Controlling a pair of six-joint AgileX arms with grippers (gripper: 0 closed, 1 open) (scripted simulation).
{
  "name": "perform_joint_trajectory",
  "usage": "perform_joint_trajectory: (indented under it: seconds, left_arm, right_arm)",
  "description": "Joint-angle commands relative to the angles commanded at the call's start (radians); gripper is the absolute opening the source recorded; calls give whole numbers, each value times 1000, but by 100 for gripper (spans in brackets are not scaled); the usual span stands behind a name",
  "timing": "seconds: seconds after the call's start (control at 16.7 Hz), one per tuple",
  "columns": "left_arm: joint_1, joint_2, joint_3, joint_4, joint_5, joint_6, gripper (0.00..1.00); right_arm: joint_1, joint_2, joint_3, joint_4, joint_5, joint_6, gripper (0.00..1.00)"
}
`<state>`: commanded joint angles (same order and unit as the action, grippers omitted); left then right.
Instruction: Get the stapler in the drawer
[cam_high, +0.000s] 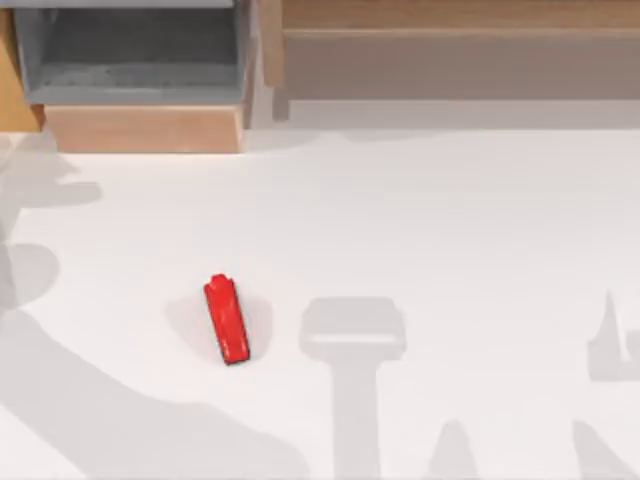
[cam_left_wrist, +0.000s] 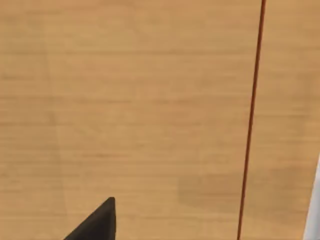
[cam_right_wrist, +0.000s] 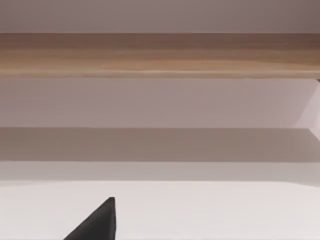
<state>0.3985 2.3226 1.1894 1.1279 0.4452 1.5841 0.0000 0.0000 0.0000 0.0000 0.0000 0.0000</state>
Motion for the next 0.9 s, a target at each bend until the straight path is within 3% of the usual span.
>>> perform_joint_trajectory:
  seconds: [0.3,0.9]
  left_arm:
    - [-5,12,25,-13,-5,0,100]
    - [-5,12,25,-13,-5,0,25]
  right_arm:
    - [0,0,0,0,0,0,100]
    - [0,0,0,0,0,0,100]
